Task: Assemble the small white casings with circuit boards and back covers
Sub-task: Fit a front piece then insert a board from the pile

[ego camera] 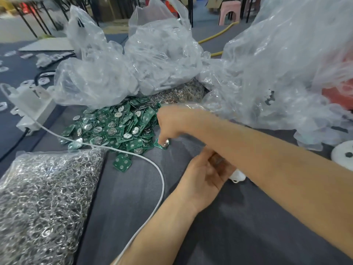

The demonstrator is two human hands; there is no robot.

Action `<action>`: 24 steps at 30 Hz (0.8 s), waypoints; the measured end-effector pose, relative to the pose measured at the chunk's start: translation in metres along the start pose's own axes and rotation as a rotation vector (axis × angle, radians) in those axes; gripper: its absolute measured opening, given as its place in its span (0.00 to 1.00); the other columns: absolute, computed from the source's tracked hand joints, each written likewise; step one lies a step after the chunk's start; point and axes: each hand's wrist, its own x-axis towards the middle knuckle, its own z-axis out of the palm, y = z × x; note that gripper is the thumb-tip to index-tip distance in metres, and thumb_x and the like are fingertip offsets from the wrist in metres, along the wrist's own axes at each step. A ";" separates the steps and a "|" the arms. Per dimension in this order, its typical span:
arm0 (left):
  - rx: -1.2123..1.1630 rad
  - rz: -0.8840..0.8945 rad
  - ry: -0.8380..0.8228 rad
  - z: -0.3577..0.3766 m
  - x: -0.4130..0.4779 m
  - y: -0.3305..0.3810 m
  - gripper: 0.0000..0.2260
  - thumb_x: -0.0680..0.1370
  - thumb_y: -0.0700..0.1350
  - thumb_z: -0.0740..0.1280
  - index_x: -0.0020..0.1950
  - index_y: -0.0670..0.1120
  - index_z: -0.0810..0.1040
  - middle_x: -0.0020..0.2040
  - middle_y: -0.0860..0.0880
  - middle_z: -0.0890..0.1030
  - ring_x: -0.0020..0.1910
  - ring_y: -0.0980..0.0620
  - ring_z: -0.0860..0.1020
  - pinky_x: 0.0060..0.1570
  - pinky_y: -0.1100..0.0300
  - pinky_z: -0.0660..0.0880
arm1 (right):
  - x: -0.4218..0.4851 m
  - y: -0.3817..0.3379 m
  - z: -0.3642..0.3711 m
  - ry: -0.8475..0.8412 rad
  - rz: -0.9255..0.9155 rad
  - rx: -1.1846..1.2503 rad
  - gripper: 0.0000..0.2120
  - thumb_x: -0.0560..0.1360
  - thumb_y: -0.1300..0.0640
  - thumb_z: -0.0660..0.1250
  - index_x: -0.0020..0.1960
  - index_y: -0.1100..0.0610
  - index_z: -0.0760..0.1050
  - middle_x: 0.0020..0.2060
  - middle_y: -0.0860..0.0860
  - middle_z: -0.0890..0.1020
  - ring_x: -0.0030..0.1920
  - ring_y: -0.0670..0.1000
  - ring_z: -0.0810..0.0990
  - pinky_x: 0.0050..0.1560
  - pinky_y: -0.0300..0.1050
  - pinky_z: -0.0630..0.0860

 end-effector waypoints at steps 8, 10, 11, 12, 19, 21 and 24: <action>0.232 0.001 -0.150 -0.002 -0.004 0.004 0.16 0.70 0.44 0.71 0.56 0.45 0.75 0.53 0.45 0.75 0.48 0.51 0.76 0.44 0.62 0.75 | 0.009 -0.011 0.027 -0.076 0.005 -0.127 0.18 0.75 0.55 0.70 0.34 0.59 0.64 0.31 0.50 0.69 0.32 0.49 0.73 0.25 0.34 0.72; 0.301 0.003 -0.209 0.000 -0.005 0.005 0.17 0.69 0.47 0.72 0.54 0.46 0.72 0.52 0.43 0.70 0.48 0.49 0.72 0.44 0.61 0.72 | 0.006 -0.010 0.031 -0.076 -0.011 -0.136 0.16 0.74 0.54 0.71 0.37 0.61 0.67 0.32 0.51 0.71 0.38 0.52 0.76 0.36 0.40 0.77; 0.339 -0.005 -0.216 0.002 -0.006 0.005 0.18 0.70 0.48 0.70 0.56 0.46 0.70 0.53 0.42 0.68 0.49 0.47 0.69 0.44 0.60 0.70 | 0.002 -0.010 0.032 -0.050 -0.041 -0.122 0.13 0.74 0.55 0.71 0.40 0.61 0.69 0.33 0.50 0.71 0.38 0.51 0.75 0.34 0.40 0.76; 0.370 -0.008 -0.215 0.002 -0.006 0.005 0.18 0.71 0.49 0.69 0.58 0.46 0.69 0.54 0.43 0.67 0.49 0.46 0.68 0.43 0.60 0.69 | -0.002 -0.010 0.033 -0.019 -0.088 -0.072 0.11 0.75 0.56 0.70 0.42 0.60 0.70 0.33 0.50 0.71 0.36 0.50 0.73 0.31 0.39 0.72; 0.261 -0.008 -0.016 0.002 0.000 -0.004 0.16 0.75 0.50 0.63 0.40 0.43 0.86 0.41 0.45 0.84 0.33 0.53 0.80 0.37 0.62 0.80 | -0.092 0.055 -0.006 0.308 -0.036 0.851 0.11 0.67 0.59 0.76 0.48 0.56 0.79 0.32 0.49 0.81 0.32 0.43 0.78 0.33 0.31 0.70; 0.290 -0.001 -0.052 0.001 0.000 -0.005 0.17 0.73 0.52 0.63 0.43 0.43 0.86 0.46 0.43 0.85 0.34 0.52 0.81 0.37 0.62 0.79 | -0.120 0.081 0.000 0.357 0.020 1.033 0.08 0.68 0.63 0.75 0.46 0.59 0.80 0.28 0.50 0.82 0.25 0.41 0.76 0.29 0.30 0.71; 0.324 0.019 -0.079 0.001 -0.001 -0.008 0.18 0.74 0.52 0.62 0.47 0.39 0.85 0.48 0.38 0.84 0.34 0.51 0.81 0.36 0.62 0.79 | -0.147 0.104 0.018 0.487 0.156 1.095 0.05 0.70 0.62 0.74 0.44 0.57 0.80 0.29 0.52 0.83 0.24 0.43 0.75 0.30 0.33 0.74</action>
